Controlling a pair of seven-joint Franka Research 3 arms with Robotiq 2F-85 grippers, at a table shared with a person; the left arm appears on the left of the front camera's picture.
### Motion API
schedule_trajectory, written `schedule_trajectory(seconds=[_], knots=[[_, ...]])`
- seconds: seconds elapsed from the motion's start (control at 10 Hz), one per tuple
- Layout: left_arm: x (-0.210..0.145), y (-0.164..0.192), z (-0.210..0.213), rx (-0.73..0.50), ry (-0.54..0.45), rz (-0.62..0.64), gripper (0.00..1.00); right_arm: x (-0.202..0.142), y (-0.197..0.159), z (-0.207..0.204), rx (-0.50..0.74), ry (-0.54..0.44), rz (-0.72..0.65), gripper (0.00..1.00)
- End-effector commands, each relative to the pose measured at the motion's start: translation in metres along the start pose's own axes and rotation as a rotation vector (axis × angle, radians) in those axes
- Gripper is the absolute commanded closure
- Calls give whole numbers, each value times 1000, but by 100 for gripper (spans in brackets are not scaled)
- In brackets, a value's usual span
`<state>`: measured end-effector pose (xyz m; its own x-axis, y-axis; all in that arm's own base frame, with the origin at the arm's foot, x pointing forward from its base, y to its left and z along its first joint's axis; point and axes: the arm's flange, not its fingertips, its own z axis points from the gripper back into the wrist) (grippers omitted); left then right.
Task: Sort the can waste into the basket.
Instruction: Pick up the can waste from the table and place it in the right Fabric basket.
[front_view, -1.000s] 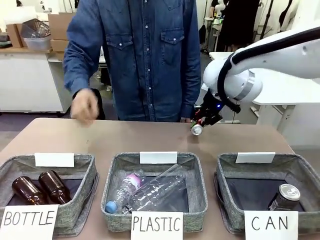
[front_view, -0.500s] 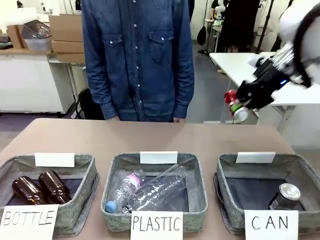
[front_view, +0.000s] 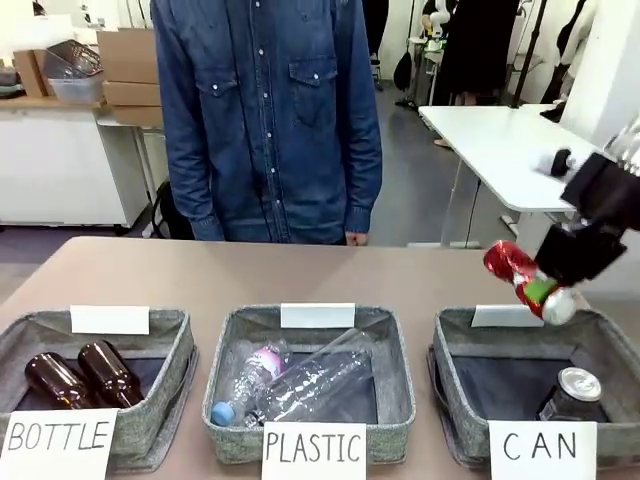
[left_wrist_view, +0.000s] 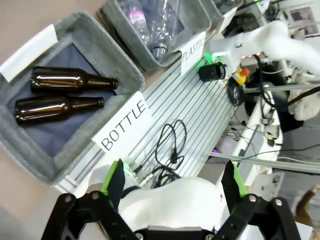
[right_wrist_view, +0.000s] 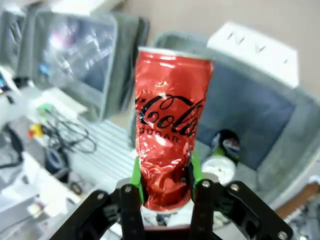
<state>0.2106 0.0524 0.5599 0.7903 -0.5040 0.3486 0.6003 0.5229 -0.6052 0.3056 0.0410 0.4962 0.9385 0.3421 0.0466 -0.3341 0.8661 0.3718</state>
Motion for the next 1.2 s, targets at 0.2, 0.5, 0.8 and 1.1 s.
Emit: schedule_trajectory(seconds=[0.2,0.5,0.8,1.1], knots=[[0,-1,1,3,-1,-2,0,-29,4,-29,-76,44,78,100],[0,-1,1,3,-1,-2,0,-22,1,-26,-82,45,69,53],[0,-1,1,3,-1,-2,0,-19,1,-24,-95,41,67,0],[0,-1,1,3,-1,-2,0,-11,-3,-23,-83,36,58,0]])
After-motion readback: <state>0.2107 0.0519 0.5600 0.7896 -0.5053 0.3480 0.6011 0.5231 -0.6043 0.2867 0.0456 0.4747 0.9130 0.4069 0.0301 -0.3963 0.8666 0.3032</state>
